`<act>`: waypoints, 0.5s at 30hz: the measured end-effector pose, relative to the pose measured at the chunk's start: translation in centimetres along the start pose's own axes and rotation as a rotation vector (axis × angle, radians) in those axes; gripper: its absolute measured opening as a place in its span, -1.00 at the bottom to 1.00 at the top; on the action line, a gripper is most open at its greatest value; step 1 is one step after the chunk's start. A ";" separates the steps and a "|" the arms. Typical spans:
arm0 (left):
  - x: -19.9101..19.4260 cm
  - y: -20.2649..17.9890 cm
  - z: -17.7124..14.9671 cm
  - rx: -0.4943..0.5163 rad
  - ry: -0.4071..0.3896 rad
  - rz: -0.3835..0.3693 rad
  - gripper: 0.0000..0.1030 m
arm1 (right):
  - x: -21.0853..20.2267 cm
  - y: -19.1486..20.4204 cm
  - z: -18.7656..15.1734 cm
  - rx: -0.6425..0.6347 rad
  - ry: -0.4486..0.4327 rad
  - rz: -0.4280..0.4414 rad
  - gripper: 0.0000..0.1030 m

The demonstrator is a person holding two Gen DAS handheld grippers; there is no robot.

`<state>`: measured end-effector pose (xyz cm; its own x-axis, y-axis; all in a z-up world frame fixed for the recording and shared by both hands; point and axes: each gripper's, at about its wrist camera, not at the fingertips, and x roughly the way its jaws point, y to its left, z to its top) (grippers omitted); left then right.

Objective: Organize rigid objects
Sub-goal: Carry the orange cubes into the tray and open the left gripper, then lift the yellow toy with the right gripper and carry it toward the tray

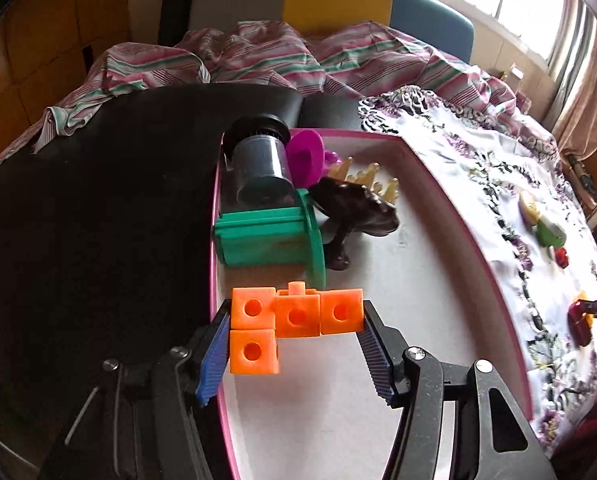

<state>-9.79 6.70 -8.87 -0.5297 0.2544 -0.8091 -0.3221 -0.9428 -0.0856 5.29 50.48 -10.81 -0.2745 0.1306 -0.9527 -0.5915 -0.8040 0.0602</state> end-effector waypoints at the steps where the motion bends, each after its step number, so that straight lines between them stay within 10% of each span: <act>1: 0.1 -0.1 0.0 0.011 -0.008 0.011 0.17 | -0.1 0.0 0.0 0.000 -0.001 0.002 -0.48; 15: -2.2 0.1 -0.1 0.016 -0.102 0.081 0.33 | 0.1 0.1 0.1 -0.003 0.001 -0.005 -0.48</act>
<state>-8.64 5.99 -7.18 -0.6311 0.1992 -0.7497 -0.2873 -0.9578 -0.0127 5.08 50.50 -10.88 -0.2710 0.1344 -0.9532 -0.5904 -0.8053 0.0543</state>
